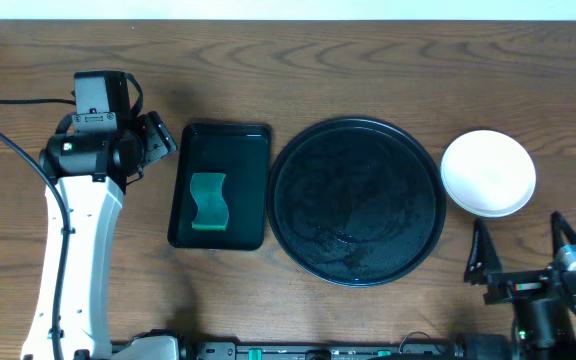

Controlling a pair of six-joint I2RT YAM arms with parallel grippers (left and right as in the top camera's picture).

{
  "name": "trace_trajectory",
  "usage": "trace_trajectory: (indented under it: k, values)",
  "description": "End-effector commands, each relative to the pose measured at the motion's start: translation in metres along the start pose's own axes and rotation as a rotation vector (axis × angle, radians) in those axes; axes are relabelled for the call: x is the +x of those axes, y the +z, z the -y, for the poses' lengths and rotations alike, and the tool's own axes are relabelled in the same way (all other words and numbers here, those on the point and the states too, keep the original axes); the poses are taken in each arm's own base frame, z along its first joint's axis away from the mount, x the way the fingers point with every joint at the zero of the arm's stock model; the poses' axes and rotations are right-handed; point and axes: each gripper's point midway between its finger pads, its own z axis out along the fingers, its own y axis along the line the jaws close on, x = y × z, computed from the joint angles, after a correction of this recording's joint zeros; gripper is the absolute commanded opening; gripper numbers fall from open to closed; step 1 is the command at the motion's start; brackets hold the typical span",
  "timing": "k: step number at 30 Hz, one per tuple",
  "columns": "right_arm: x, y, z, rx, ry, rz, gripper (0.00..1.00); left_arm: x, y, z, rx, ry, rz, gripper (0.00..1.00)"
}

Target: Clean dirty plates on tray and stack at the side

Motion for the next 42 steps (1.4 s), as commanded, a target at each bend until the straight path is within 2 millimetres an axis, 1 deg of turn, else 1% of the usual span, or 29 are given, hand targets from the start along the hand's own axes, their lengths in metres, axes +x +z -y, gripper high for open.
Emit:
trace_trajectory:
  k: [1, 9, 14, 17, 20, 21, 24, 27, 29, 32, 42]
  values:
    - [0.017, 0.003, -0.001, -0.015, -0.010, -0.005, 0.99, -0.005, -0.002, -0.003, -0.013, -0.016, 0.015, 0.81]
    - [0.047, 0.020, -0.004, -0.055, -0.014, 0.034, 0.99, -0.005, -0.002, -0.003, -0.013, -0.016, 0.015, 0.81]
    - [0.056, 0.030, -0.004, -0.067, -0.015, 0.043, 0.99, -0.005, -0.002, -0.003, -0.013, -0.016, 0.015, 0.81]
    - [0.049, 0.033, -0.005, -0.071, -0.021, 0.097, 0.99, -0.005, -0.002, -0.003, -0.013, -0.016, 0.015, 0.81]
    - [0.031, 0.035, -0.006, -0.078, -0.033, 0.205, 0.99, -0.005, -0.002, -0.003, -0.013, -0.016, 0.015, 0.81]
    - [0.022, 0.034, -0.007, -0.082, -0.046, 0.264, 0.99, -0.005, -0.002, -0.003, -0.013, -0.016, 0.015, 0.81]
    - [0.009, 0.033, -0.008, -0.090, -0.056, 0.370, 0.99, -0.005, -0.002, -0.003, -0.013, -0.016, 0.015, 0.81]
    - [0.007, 0.033, -0.008, -0.094, -0.062, 0.431, 0.99, -0.005, -0.002, -0.003, -0.013, -0.016, 0.015, 0.81]
    - [0.013, 0.036, -0.008, -0.096, -0.063, 0.443, 0.99, -0.005, -0.002, -0.003, -0.013, -0.016, 0.015, 0.81]
    - [0.027, 0.042, -0.007, -0.098, -0.061, 0.434, 0.99, -0.005, -0.002, -0.003, -0.013, -0.016, 0.015, 0.81]
    - [0.082, 0.062, -0.002, -0.095, -0.051, 0.302, 0.99, -0.005, -0.002, -0.003, -0.013, -0.016, 0.015, 0.81]
